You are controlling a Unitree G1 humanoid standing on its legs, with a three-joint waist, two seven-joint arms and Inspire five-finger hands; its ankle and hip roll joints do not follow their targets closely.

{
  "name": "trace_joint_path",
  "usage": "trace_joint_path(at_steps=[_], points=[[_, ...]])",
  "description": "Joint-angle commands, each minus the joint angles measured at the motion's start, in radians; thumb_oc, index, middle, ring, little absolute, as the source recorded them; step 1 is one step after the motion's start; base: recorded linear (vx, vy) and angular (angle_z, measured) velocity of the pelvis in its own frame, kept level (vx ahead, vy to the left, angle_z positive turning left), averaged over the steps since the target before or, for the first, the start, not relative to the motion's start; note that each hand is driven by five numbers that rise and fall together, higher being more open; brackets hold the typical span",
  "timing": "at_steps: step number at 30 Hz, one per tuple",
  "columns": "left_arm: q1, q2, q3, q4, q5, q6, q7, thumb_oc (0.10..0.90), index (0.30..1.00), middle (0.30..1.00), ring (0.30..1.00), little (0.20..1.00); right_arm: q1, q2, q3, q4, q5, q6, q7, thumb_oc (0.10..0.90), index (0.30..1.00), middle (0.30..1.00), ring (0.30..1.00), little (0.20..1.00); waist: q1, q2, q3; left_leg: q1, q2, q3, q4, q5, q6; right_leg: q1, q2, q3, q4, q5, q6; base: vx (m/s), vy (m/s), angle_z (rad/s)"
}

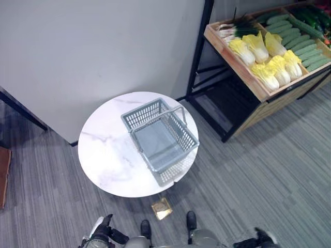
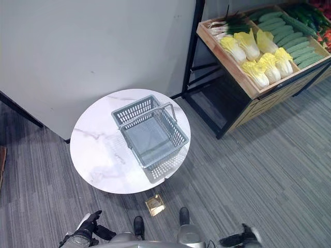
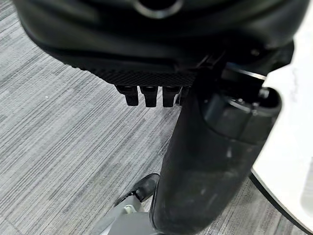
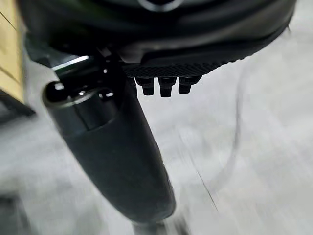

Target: Get the vegetables into the basket

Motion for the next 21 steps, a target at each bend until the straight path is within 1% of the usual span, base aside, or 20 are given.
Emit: trace_joint_path(at_steps=[1,2,3,4,5,6,7,8,9,10,11,12,13,14,15,16,17,19,21], points=[[-0.013,0.039,0.008,0.0,0.0,-0.033,-0.004,0.9,1.0,1.0,1.0,1.0,-0.059,-0.121,-0.011,-0.16,-0.179,-0.04,-0.146,0.9,1.0,1.0,1.0,1.0,0.021,-0.022,-0.003,-0.031,0.041,-0.015,0.006,-0.021,-0.037,-0.061,-0.104,0.005,0.049,0.068,0.113,-0.03,-0.033,0.0],[-0.003,0.034,0.031,0.0,-0.001,-0.035,-0.014,0.9,1.0,1.0,1.0,1.0,-0.045,-0.236,-0.019,-0.384,-0.353,-0.022,-0.187,0.9,1.0,1.0,1.0,1.0,0.018,-0.022,-0.004,-0.027,0.044,-0.014,0.006,-0.026,-0.039,-0.052,-0.104,0.0,0.036,0.07,0.116,0.0,0.0,0.0],[-0.002,0.031,0.035,0.003,0.0,-0.035,-0.016,0.9,1.0,1.0,1.0,1.0,-0.053,-0.275,-0.027,-0.423,-0.407,-0.019,-0.205,0.9,1.0,1.0,1.0,1.0,0.02,-0.022,-0.009,-0.031,0.044,-0.015,0.006,-0.024,-0.04,-0.052,-0.105,-0.002,0.03,0.074,0.116,-0.01,-0.037,-0.03],[0.0,0.028,0.05,0.009,0.003,-0.033,-0.023,0.9,1.0,1.0,1.0,1.0,-0.072,-0.356,-0.039,-0.586,-0.503,-0.021,-0.218,0.9,1.0,1.0,1.0,1.0,0.023,-0.023,-0.015,-0.033,0.046,-0.015,0.006,-0.023,-0.042,-0.05,-0.106,-0.009,0.024,0.077,0.117,0.0,0.0,0.0],[-0.001,0.024,0.051,0.009,0.007,-0.032,-0.027,0.9,1.0,1.0,1.0,1.0,-0.082,-0.381,-0.042,-0.63,-0.529,-0.019,-0.219,0.9,1.0,1.0,1.0,1.0,0.025,-0.022,-0.017,-0.035,0.047,-0.017,0.006,-0.023,-0.043,-0.048,-0.106,-0.011,0.021,0.077,0.116,0.0,-0.032,-0.01],[-0.006,0.021,0.048,0.014,0.012,-0.033,-0.028,0.9,1.0,1.0,1.0,1.0,-0.115,-0.398,-0.025,-0.641,-0.541,-0.032,-0.228,0.9,1.0,1.0,1.0,1.0,0.031,-0.022,-0.019,-0.037,0.048,-0.02,0.006,-0.022,-0.044,-0.045,-0.107,-0.014,0.02,0.076,0.116,0.0,-0.03,0.05],[-0.007,0.021,0.042,0.019,0.018,-0.033,-0.03,0.9,1.0,1.0,1.0,1.0,-0.16,-0.429,0.016,-0.676,-0.575,-0.04,-0.227,0.9,1.0,1.0,1.0,1.0,0.039,-0.022,-0.021,-0.038,0.049,-0.024,0.006,-0.021,-0.045,-0.043,-0.106,-0.018,0.018,0.074,0.115,0.0,-0.038,0.07],[-0.011,0.024,0.035,0.024,0.026,-0.03,-0.032,0.9,1.0,1.0,1.0,1.0,-0.226,-0.468,0.087,-0.71,-0.632,-0.047,-0.207,0.9,1.0,1.0,1.0,1.0,0.056,-0.022,-0.026,-0.041,0.05,-0.029,0.006,-0.019,-0.048,-0.037,-0.107,-0.025,0.013,0.072,0.113,0.0,-0.027,0.06],[-0.011,0.022,0.038,0.024,0.026,-0.03,-0.031,0.9,1.0,1.0,1.0,1.0,-0.232,-0.469,0.093,-0.708,-0.631,-0.046,-0.207,0.9,1.0,1.0,1.0,1.0,0.053,-0.022,-0.025,-0.041,0.05,-0.03,0.006,-0.019,-0.048,-0.036,-0.106,-0.025,0.013,0.072,0.113,0.0,-0.027,0.07],[-0.012,0.023,0.03,0.031,0.03,-0.026,-0.031,0.9,1.0,1.0,1.0,1.0,-0.277,-0.478,0.131,-0.736,-0.644,-0.058,-0.195,0.9,1.0,1.0,1.0,1.0,0.063,-0.022,-0.027,-0.044,0.051,-0.033,0.006,-0.019,-0.049,-0.035,-0.107,-0.029,0.012,0.071,0.113,0.0,-0.012,0.15],[-0.012,0.022,0.033,0.031,0.03,-0.026,-0.031,0.9,1.0,1.0,1.0,1.0,-0.285,-0.478,0.138,-0.734,-0.643,-0.058,-0.195,0.9,1.0,1.0,1.0,1.0,0.06,-0.021,-0.027,-0.044,0.051,-0.033,0.006,-0.019,-0.049,-0.034,-0.107,-0.029,0.011,0.071,0.113,0.0,-0.022,0.2],[-0.017,0.021,0.021,0.037,0.028,-0.023,-0.03,0.9,1.0,1.0,1.0,1.0,-0.374,-0.474,0.211,-0.749,-0.646,-0.063,-0.181,0.9,1.0,1.0,1.0,1.0,0.077,-0.022,-0.028,-0.049,0.052,-0.037,0.006,-0.017,-0.051,-0.032,-0.107,-0.036,0.009,0.071,0.112,0.0,-0.016,0.23],[-0.019,0.017,0.02,0.039,0.026,-0.02,-0.027,0.9,1.0,1.0,1.0,1.0,-0.432,-0.472,0.261,-0.758,-0.647,-0.068,-0.175,0.9,1.0,1.0,1.0,1.0,0.078,-0.02,-0.026,-0.051,0.052,-0.039,0.006,-0.015,-0.052,-0.032,-0.107,-0.039,0.008,0.07,0.112,-0.02,-0.022,0.12],[-0.021,0.019,0.011,0.039,0.021,-0.02,-0.024,0.9,1.0,1.0,1.0,1.0,-0.479,-0.464,0.302,-0.77,-0.657,-0.069,-0.167,0.9,1.0,1.0,1.0,1.0,0.092,-0.02,-0.023,-0.055,0.052,-0.042,0.006,-0.013,-0.053,-0.032,-0.107,-0.042,0.007,0.07,0.111,-0.01,-0.012,0.13],[-0.021,0.017,0.015,0.04,0.021,-0.019,-0.024,0.9,1.0,1.0,1.0,1.0,-0.488,-0.462,0.31,-0.765,-0.656,-0.069,-0.167,0.9,1.0,1.0,1.0,1.0,0.088,-0.019,-0.023,-0.056,0.052,-0.042,0.006,-0.013,-0.053,-0.033,-0.107,-0.042,0.008,0.07,0.111,-0.06,-0.019,0.09],[-0.031,0.016,-0.005,0.041,0.012,-0.017,-0.011,0.9,1.0,1.0,1.0,1.0,-0.624,-0.439,0.424,-0.781,-0.651,-0.081,-0.148,0.9,1.0,1.0,1.0,1.0,0.106,-0.017,-0.008,-0.072,0.054,-0.05,0.006,-0.004,-0.057,-0.039,-0.107,-0.048,0.005,0.071,0.108,-0.04,-0.012,0.15],[-0.031,0.014,-0.002,0.042,0.012,-0.017,-0.011,0.9,1.0,1.0,1.0,1.0,-0.631,-0.438,0.43,-0.778,-0.65,-0.081,-0.149,0.9,1.0,1.0,1.0,1.0,0.103,-0.016,-0.008,-0.073,0.054,-0.05,0.006,-0.004,-0.057,-0.04,-0.107,-0.048,0.005,0.071,0.108,-0.07,-0.018,0.08],[-0.04,0.008,-0.019,0.047,0.006,-0.014,-0.003,0.9,1.0,1.0,1.0,1.0,-0.742,-0.406,0.521,-0.773,-0.641,-0.087,-0.132,0.9,1.0,1.0,1.0,1.0,0.112,-0.015,0.007,-0.092,0.055,-0.055,0.006,0.005,-0.062,-0.052,-0.107,-0.051,0.003,0.075,0.106,-0.07,-0.013,0.14],[-0.047,0.007,-0.032,0.044,-0.001,-0.014,0.004,0.9,1.0,1.0,1.0,1.0,-0.816,-0.386,0.576,-0.757,-0.622,-0.089,-0.123,0.9,1.0,1.0,1.0,1.0,0.117,-0.015,0.018,-0.11,0.057,-0.059,0.006,0.013,-0.065,-0.068,-0.106,-0.053,0.002,0.078,0.105,-0.07,-0.012,0.1]])
